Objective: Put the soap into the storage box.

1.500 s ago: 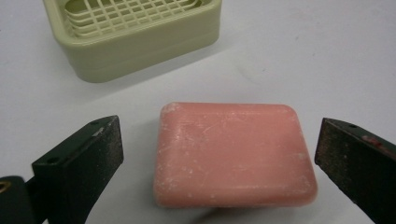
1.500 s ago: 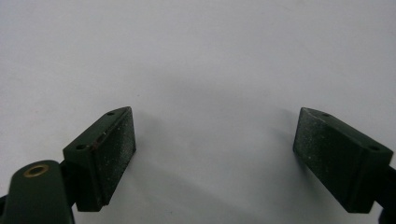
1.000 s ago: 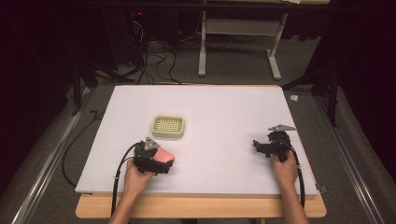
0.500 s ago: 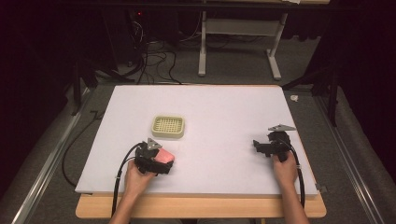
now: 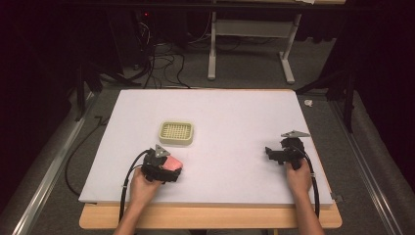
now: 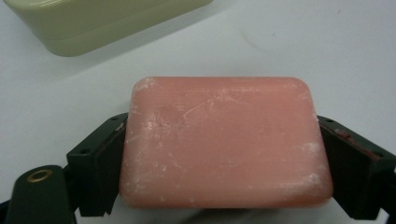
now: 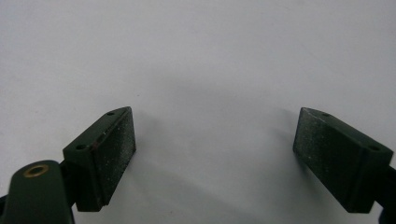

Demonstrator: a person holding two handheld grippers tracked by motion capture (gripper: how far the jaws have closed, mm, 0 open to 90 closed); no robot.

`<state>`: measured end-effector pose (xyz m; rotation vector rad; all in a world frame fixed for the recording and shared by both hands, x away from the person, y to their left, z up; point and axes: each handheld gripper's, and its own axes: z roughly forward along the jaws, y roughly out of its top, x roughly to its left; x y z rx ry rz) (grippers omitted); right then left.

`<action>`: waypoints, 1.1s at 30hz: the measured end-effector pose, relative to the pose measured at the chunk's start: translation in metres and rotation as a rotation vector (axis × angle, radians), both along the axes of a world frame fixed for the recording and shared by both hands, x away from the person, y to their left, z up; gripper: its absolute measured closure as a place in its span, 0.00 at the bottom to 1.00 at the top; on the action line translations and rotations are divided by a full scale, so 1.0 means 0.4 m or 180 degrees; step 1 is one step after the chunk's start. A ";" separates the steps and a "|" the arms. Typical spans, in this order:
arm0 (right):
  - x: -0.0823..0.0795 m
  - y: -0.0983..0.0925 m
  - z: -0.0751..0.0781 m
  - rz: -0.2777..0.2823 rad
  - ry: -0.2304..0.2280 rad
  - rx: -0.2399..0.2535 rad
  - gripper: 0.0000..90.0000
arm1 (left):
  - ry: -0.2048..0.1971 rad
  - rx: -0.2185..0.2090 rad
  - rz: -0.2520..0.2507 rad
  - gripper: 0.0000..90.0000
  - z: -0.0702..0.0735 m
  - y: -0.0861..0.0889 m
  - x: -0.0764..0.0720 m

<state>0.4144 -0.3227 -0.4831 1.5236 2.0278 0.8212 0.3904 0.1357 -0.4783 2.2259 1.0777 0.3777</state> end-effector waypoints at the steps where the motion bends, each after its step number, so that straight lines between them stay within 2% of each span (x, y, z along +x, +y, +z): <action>1: 0.000 0.000 0.000 0.0001 0.0000 0.0000 0.15 | 0.0004 0.0004 -0.0002 0.15 0.000 0.000 0.000; 12: 0.000 0.000 0.000 0.0004 0.0000 -0.0001 0.15 | 0.0023 0.0010 -0.0021 0.15 0.007 -0.003 -0.001; 16: 0.000 0.000 0.000 0.0005 -0.0001 -0.0001 0.15 | -0.0026 -0.0019 -0.0040 0.15 0.022 -0.005 -0.002; 22: 0.000 0.000 0.000 0.0001 0.0000 0.0000 0.15 | -0.0062 -0.0108 -0.0036 0.15 0.039 -0.003 0.002; 26: 0.000 0.000 0.000 0.0000 -0.0002 -0.0003 0.15 | -0.0034 -0.0279 0.0005 0.15 0.047 0.010 0.007; 33: 0.000 0.000 0.000 0.0001 -0.0001 -0.0001 0.15 | -0.0041 -0.0330 0.0089 0.15 0.059 0.024 0.014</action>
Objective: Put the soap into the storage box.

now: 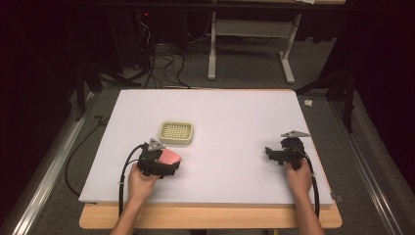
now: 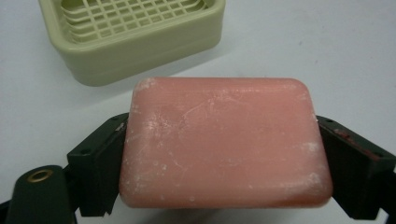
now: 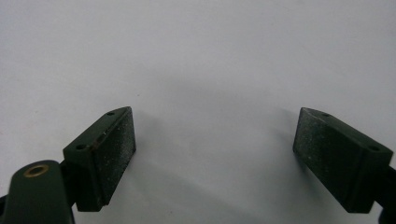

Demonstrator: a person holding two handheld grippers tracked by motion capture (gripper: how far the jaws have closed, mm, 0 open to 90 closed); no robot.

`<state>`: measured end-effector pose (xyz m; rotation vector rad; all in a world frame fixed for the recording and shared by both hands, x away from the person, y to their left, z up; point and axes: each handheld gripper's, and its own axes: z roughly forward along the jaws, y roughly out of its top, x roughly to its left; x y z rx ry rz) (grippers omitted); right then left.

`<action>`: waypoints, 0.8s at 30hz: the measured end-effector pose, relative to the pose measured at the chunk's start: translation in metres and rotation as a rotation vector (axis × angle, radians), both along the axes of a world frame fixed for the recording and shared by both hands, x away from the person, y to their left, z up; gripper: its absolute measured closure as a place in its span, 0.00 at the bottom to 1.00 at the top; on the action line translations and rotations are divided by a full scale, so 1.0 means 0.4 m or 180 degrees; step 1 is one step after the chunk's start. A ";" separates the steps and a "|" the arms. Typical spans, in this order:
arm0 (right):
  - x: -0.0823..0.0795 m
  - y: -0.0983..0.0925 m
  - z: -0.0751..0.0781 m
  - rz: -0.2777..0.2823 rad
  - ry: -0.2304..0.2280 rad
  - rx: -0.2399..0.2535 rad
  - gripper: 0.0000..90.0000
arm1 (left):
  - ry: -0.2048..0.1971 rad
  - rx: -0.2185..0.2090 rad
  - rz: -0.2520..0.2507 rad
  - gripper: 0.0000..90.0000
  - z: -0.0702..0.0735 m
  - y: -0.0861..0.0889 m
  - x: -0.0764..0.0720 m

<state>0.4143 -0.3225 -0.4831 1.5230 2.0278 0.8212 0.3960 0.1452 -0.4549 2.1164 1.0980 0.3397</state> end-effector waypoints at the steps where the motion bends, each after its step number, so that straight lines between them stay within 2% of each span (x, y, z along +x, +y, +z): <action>1: 0.000 0.000 0.000 0.0000 0.0000 0.0001 0.15 | -0.0007 -0.0007 0.0006 0.15 0.003 0.001 0.001; 7: 0.000 0.000 0.000 0.0002 -0.0002 -0.0001 0.15 | -0.0041 -0.0054 0.0040 0.15 0.022 0.000 0.011; 9: 0.000 0.000 0.000 0.0004 -0.0002 -0.0006 0.15 | 0.0018 -0.0155 0.0059 0.15 0.024 0.005 0.016; 14: 0.000 0.000 0.000 0.0003 -0.0001 -0.0004 0.15 | 0.0101 -0.0269 0.0116 0.15 0.027 0.016 0.026; 19: 0.000 0.000 0.000 0.0004 -0.0002 -0.0005 0.15 | 0.0114 -0.0258 0.0192 0.15 0.041 0.015 0.039; 22: 0.000 0.000 0.000 0.0005 -0.0003 -0.0009 0.15 | 0.0112 -0.0297 0.0224 0.16 0.055 0.009 0.050; 24: 0.000 0.000 0.000 0.0004 -0.0002 -0.0006 0.15 | 0.0104 -0.0269 0.0227 0.15 0.066 0.002 0.056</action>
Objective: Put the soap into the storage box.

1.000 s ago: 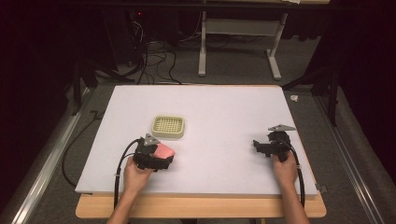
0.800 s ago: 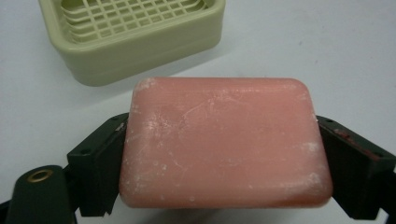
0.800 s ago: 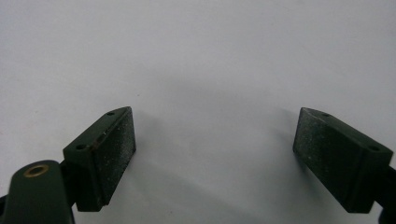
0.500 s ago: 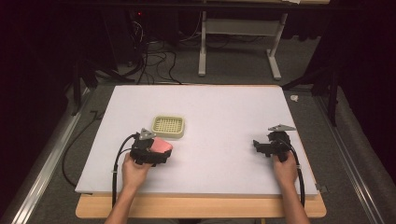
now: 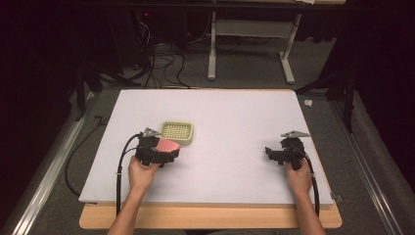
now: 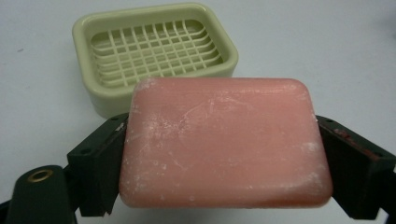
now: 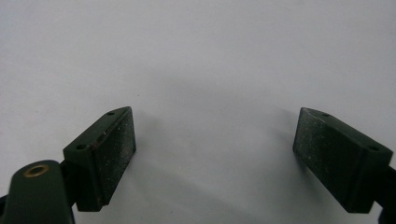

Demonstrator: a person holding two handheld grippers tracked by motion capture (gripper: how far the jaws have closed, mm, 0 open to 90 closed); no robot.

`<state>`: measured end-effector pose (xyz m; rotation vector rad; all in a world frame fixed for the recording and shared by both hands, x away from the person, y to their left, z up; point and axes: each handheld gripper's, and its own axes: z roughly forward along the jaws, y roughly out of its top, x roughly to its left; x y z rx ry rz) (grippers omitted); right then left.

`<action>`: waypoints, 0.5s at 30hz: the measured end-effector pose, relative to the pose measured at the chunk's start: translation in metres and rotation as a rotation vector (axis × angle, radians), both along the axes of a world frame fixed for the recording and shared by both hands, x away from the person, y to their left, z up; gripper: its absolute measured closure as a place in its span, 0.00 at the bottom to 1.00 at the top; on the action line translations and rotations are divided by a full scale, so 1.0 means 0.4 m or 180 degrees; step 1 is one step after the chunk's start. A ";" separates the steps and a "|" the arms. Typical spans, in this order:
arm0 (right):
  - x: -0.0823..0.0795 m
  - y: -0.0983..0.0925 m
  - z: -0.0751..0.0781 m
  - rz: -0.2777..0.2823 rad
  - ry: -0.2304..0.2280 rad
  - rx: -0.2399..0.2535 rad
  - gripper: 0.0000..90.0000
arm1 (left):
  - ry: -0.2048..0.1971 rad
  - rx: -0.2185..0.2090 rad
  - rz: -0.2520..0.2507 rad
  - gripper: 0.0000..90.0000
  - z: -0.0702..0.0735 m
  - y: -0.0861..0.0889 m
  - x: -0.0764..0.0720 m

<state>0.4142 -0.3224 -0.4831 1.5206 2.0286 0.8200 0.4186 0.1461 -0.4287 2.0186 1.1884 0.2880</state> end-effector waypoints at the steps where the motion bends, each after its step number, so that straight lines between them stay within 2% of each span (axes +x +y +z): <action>1: 0.000 0.000 0.000 0.0001 0.0000 0.0000 0.15 | -0.0024 0.0010 0.0007 0.15 0.005 -0.004 0.003; 8: 0.000 0.000 0.000 0.0001 0.0000 0.0000 0.15 | -0.0016 -0.0003 0.0061 0.15 0.027 -0.009 0.022; 11: 0.000 0.000 0.000 0.0001 0.0001 0.0000 0.15 | -0.0020 0.0052 0.0111 0.15 0.031 -0.009 0.029; 15: 0.000 0.000 0.000 0.0001 -0.0001 0.0000 0.15 | -0.0053 0.0056 0.0145 0.15 0.039 -0.012 0.034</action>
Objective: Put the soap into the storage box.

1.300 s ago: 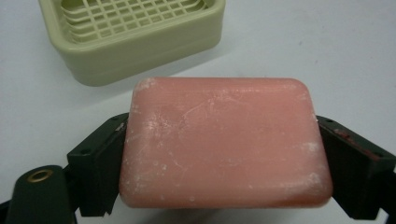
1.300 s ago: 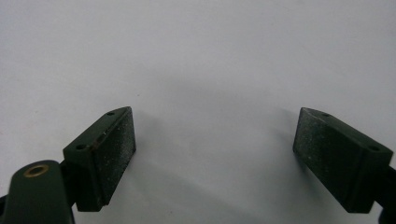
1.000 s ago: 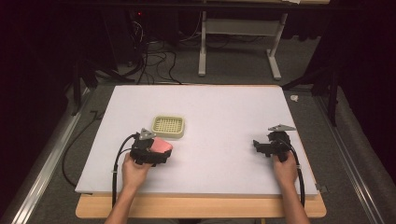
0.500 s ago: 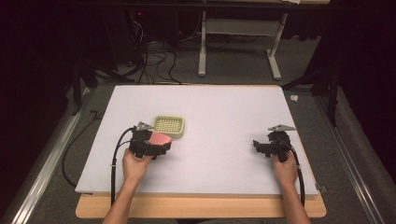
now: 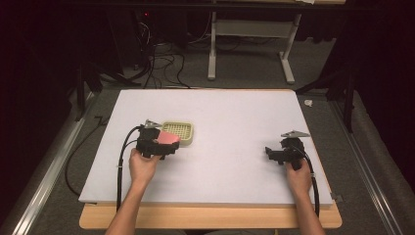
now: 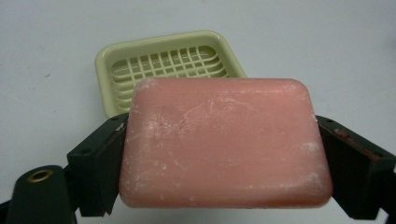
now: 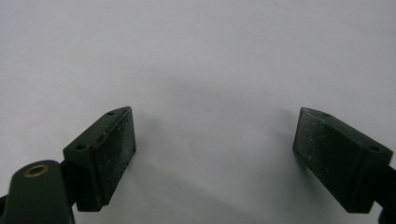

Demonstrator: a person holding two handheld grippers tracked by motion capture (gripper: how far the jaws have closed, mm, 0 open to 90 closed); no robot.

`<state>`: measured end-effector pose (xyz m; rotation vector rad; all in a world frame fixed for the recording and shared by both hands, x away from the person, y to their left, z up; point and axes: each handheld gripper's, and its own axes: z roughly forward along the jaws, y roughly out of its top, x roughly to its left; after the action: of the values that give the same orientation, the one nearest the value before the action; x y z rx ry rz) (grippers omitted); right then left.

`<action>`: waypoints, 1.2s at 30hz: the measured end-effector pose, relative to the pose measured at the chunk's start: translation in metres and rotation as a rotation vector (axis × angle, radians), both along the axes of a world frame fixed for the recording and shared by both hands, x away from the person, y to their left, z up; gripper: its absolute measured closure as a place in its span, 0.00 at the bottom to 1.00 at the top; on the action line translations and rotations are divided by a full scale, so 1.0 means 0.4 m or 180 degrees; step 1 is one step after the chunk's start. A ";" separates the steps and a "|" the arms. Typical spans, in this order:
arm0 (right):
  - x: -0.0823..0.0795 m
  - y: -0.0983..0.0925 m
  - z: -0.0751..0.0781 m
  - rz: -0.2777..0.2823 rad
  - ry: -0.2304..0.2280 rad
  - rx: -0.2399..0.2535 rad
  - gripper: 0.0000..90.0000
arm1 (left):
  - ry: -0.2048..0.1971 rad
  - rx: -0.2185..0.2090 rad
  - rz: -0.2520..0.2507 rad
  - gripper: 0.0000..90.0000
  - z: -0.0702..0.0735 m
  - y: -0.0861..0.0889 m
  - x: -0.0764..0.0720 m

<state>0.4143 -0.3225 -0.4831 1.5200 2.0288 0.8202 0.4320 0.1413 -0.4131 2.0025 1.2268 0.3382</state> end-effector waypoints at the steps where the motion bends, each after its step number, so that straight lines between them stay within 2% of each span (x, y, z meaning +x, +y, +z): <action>1: 0.000 0.000 0.000 -0.0001 0.0001 0.0002 0.15 | -0.0004 0.0014 -0.0008 0.15 0.003 -0.001 0.002; 6: 0.000 0.000 0.000 -0.0004 0.0002 0.0006 0.15 | -0.0047 0.0067 -0.0006 0.15 0.012 -0.010 0.020; 16: 0.000 0.000 0.000 -0.0007 0.0004 0.0007 0.15 | -0.0050 0.0066 0.0063 0.15 0.031 -0.016 0.046; 19: 0.000 0.000 0.000 -0.0005 0.0004 0.0008 0.15 | -0.0027 0.0122 0.0074 0.15 0.030 -0.024 0.061; 22: 0.000 0.000 0.000 -0.0007 0.0004 0.0008 0.15 | -0.0015 0.0102 0.0093 0.15 0.026 -0.030 0.074; 25: 0.000 0.000 0.000 -0.0007 0.0004 0.0008 0.15 | 0.0009 0.0143 0.0126 0.15 0.016 -0.037 0.089; 29: 0.000 0.000 0.000 -0.0006 0.0003 0.0008 0.15 | -0.0046 0.0286 0.0155 0.15 0.011 -0.051 0.102; 36: 0.000 0.000 0.000 -0.0005 0.0003 0.0009 0.15 | 0.0002 0.0259 0.0176 0.15 -0.001 -0.065 0.130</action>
<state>0.4142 -0.3226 -0.4831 1.5234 2.0278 0.8222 0.4841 0.1154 -0.4135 2.0403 1.2894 0.4208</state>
